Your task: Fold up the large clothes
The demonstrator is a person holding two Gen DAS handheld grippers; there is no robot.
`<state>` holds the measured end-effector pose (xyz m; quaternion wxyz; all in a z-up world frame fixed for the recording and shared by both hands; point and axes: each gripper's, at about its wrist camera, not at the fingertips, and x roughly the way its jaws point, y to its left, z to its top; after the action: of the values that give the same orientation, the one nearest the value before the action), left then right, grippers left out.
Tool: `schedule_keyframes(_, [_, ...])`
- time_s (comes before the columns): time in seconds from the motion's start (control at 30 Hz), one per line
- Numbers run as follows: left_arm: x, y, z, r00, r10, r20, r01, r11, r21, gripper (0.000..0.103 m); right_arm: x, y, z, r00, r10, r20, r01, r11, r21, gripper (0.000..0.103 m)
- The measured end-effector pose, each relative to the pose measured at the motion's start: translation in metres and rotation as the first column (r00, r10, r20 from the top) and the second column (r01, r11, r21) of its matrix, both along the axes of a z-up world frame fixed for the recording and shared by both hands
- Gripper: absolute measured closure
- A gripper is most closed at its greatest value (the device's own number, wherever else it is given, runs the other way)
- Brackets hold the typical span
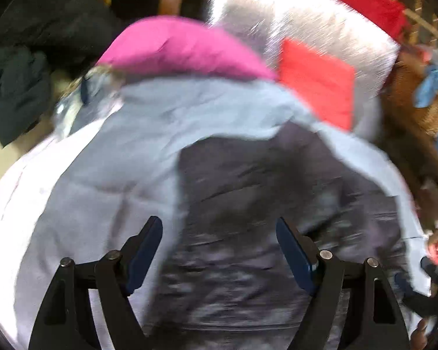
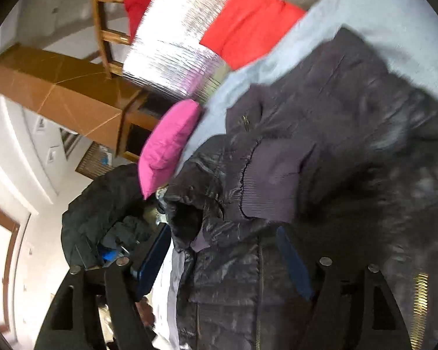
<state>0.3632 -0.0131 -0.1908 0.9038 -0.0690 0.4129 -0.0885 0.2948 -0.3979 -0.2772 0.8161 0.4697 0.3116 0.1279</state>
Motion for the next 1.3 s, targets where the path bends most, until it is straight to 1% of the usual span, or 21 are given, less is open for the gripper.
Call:
schedule_keyframes(0.03, [0.001, 0.002, -0.003, 1.0, 0.007, -0.01, -0.007, 1.0, -0.003, 0.027, 0.007, 0.002, -0.001, 1.0, -0.025, -0.019, 0.024, 0.999, -0.028, 0.025])
schedule_keyframes(0.13, [0.012, 0.009, -0.011, 0.999, 0.04, -0.035, -0.04, 0.999, -0.017, 0.029, 0.023, -0.006, -0.001, 0.992, -0.125, -0.012, 0.124, 0.988, -0.096, 0.025])
schedule_keyframes(0.23, [0.016, 0.004, -0.015, 0.998, 0.04, -0.058, -0.04, 0.999, -0.013, 0.036, 0.045, -0.02, -0.003, 0.981, -0.191, -0.043, 0.182, 0.969, -0.168, 0.025])
schedule_keyframes(0.27, [0.019, 0.002, -0.016, 0.997, 0.04, -0.065, -0.04, 0.999, -0.006, 0.04, 0.055, -0.024, -0.007, 0.975, -0.209, -0.076, 0.192, 0.962, -0.195, 0.025])
schedule_keyframes(0.33, [0.03, -0.001, -0.026, 0.995, 0.032, -0.091, -0.032, 0.999, -0.001, 0.045, 0.075, -0.026, -0.018, 0.968, -0.203, -0.15, 0.169, 0.962, -0.213, 0.025])
schedule_keyframes(0.4, [0.035, -0.006, -0.035, 0.991, 0.023, -0.13, -0.021, 1.0, 0.015, 0.048, 0.088, -0.017, -0.025, 0.968, -0.168, -0.189, 0.123, 0.966, -0.228, 0.027])
schedule_keyframes(0.43, [0.036, -0.008, -0.04, 0.989, 0.023, -0.146, -0.019, 0.999, 0.029, 0.048, 0.09, -0.011, -0.024, 0.97, -0.154, -0.188, 0.108, 0.966, -0.235, 0.029])
schedule_keyframes(0.47, [0.038, -0.008, -0.043, 0.987, 0.023, -0.157, -0.017, 0.999, 0.037, 0.049, 0.093, -0.002, -0.021, 0.976, -0.123, -0.182, 0.077, 0.967, -0.242, 0.04])
schedule_keyframes(0.5, [0.038, -0.008, -0.045, 0.986, 0.024, -0.166, -0.017, 0.999, 0.04, 0.05, 0.095, 0.005, -0.019, 0.978, -0.094, -0.184, 0.046, 0.967, -0.251, 0.064])
schedule_keyframes(0.53, [0.037, -0.008, -0.047, 0.985, 0.024, -0.17, -0.017, 0.999, 0.041, 0.05, 0.098, 0.017, -0.016, 0.978, -0.069, -0.198, 0.007, 0.954, -0.298, 0.073])
schedule_keyframes(0.57, [0.037, -0.008, -0.047, 0.985, 0.023, -0.17, -0.017, 0.999, 0.04, 0.05, 0.099, 0.024, -0.015, 0.978, -0.052, -0.2, -0.016, 0.945, -0.327, 0.075])
schedule_keyframes(0.63, [0.034, -0.008, -0.046, 0.987, 0.019, -0.161, -0.012, 0.999, 0.045, 0.05, 0.095, 0.032, -0.007, 0.984, -0.045, -0.173, -0.025, 0.924, -0.381, 0.083])
schedule_keyframes(0.7, [0.032, -0.009, -0.045, 0.988, 0.016, -0.152, -0.007, 0.998, 0.059, 0.05, 0.085, 0.029, 0.003, 0.989, -0.076, -0.128, 0.018, 0.912, -0.409, 0.09])
schedule_keyframes(0.73, [0.031, -0.009, -0.045, 0.989, 0.015, -0.149, -0.005, 0.998, 0.066, 0.05, 0.083, 0.025, 0.007, 0.989, -0.093, -0.115, 0.037, 0.909, -0.416, 0.091])
schedule_keyframes(0.83, [0.029, -0.014, -0.043, 0.99, 0.015, -0.138, -0.003, 0.996, 0.091, 0.05, 0.073, 0.008, 0.028, 0.986, -0.16, -0.051, 0.114, 0.861, -0.496, 0.092])
schedule_keyframes(0.9, [0.027, -0.019, -0.04, 0.993, 0.01, -0.119, 0.004, 0.993, 0.118, 0.05, 0.07, -0.005, 0.036, 0.981, -0.193, -0.034, 0.146, 0.838, -0.525, 0.092])
schedule_keyframes(1.03, [0.023, -0.034, -0.039, 0.996, -0.008, -0.093, 0.024, 0.984, 0.174, 0.049, 0.068, -0.052, 0.045, 0.962, -0.271, -0.034, 0.211, 0.816, -0.538, 0.092])
schedule_keyframes(1.13, [0.021, -0.045, -0.041, 0.997, -0.015, -0.075, 0.032, 0.972, 0.233, 0.046, 0.068, -0.073, 0.036, 0.949, -0.308, -0.073, 0.214, 0.793, -0.571, 0.092])
schedule_keyframes(1.17, [0.02, -0.046, -0.041, 0.998, -0.019, -0.067, 0.035, 0.968, 0.249, 0.045, 0.069, -0.079, 0.03, 0.945, -0.313, -0.095, 0.204, 0.791, -0.576, 0.092])
schedule_keyframes(1.23, [0.017, -0.05, -0.039, 0.999, -0.019, -0.04, 0.03, 0.955, 0.294, 0.045, 0.072, -0.09, 0.019, 0.942, -0.308, -0.137, 0.183, 0.809, -0.558, 0.092])
schedule_keyframes(1.3, [0.012, -0.053, -0.033, 1.0, -0.024, 0.004, 0.021, 0.941, 0.337, 0.045, 0.071, -0.093, 0.018, 0.942, -0.305, -0.137, 0.188, 0.822, -0.538, 0.089])
